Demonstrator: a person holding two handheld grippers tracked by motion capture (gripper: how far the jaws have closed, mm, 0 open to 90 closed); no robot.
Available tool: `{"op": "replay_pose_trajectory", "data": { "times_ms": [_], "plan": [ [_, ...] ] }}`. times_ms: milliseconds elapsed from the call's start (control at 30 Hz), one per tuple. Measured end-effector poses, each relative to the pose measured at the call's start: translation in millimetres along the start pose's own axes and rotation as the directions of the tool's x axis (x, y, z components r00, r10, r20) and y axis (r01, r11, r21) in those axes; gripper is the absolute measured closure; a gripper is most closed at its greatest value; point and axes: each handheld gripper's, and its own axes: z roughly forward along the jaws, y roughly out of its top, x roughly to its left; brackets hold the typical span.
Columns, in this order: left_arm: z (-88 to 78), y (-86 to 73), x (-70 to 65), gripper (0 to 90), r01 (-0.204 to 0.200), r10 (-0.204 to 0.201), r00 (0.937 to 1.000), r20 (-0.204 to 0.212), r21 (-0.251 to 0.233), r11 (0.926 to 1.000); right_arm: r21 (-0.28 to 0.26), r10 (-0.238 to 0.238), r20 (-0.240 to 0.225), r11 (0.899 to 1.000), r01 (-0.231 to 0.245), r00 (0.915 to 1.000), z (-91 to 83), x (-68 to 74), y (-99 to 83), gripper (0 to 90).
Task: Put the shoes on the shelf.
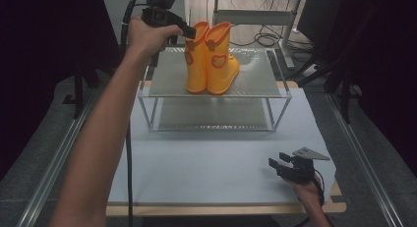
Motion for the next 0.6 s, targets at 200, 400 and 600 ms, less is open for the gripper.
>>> {"op": "replay_pose_trajectory", "data": {
  "times_ms": [200,400,600],
  "plan": [
    [-7.6,-15.6,-3.1,90.0,-0.035,0.035,0.9992,0.020,0.019,0.9992,0.001,-0.005,0.000,1.000,0.005,1.0000,0.3,1.5,0.2,43.3],
    [-10.5,-30.6,-3.8,90.0,-0.053,0.052,0.9984,0.023,0.029,0.9982,0.003,-0.008,-0.002,1.000,0.008,1.0000,0.9,2.6,0.5,43.3],
    [-10.1,-46.7,5.3,90.0,-0.045,0.045,0.9989,0.012,0.040,0.9982,0.003,-0.005,-0.003,1.000,0.005,1.0000,0.7,2.2,0.7,43.2]
  ]
}}
